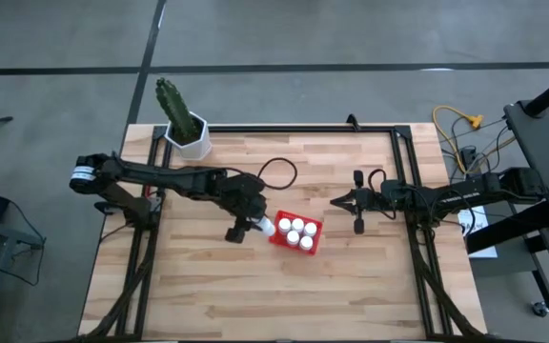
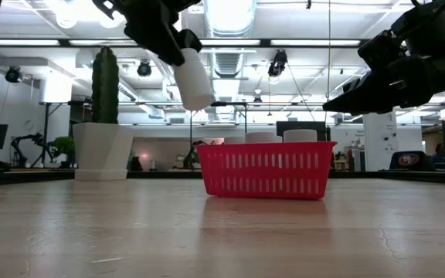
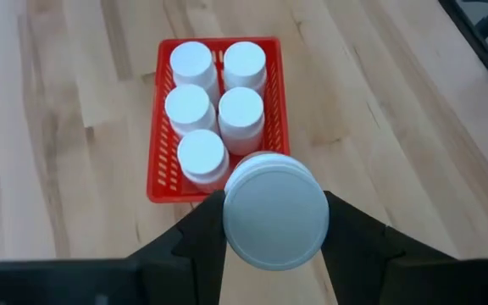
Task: Pick and place pill bottles into a basket
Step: Put the white pill bottle into the red bin
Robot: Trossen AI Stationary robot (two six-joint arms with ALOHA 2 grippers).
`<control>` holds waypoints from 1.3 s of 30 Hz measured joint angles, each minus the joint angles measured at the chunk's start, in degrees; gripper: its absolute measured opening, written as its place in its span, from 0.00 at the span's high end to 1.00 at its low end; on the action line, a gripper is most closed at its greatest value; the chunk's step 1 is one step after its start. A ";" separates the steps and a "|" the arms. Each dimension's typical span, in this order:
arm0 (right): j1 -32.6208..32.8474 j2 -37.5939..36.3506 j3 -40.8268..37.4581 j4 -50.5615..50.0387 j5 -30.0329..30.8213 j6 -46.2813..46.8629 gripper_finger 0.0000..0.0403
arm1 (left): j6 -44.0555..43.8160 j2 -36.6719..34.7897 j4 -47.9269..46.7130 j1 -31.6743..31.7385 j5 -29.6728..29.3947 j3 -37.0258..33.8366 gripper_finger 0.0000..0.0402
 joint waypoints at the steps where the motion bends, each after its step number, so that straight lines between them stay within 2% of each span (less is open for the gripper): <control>1: 0.00 0.00 0.00 -0.01 0.00 0.00 0.98 | 0.01 0.03 0.23 0.00 0.00 -0.04 0.65; 8: 0.00 0.00 0.00 0.02 0.02 0.00 0.98 | 1.91 3.16 2.22 -0.42 2.64 1.15 0.65; 20: -0.02 -0.07 0.02 0.25 -0.08 0.04 0.98 | 7.46 9.56 1.62 -0.77 2.79 5.91 0.65; 29: 0.00 -0.20 0.02 3.42 -9.23 -1.34 0.98 | 7.52 10.16 1.80 -0.79 2.78 5.51 0.65; 39: 0.00 -0.15 -0.09 3.76 -10.74 -0.92 0.98 | 7.54 10.29 2.82 -0.79 3.14 5.25 0.65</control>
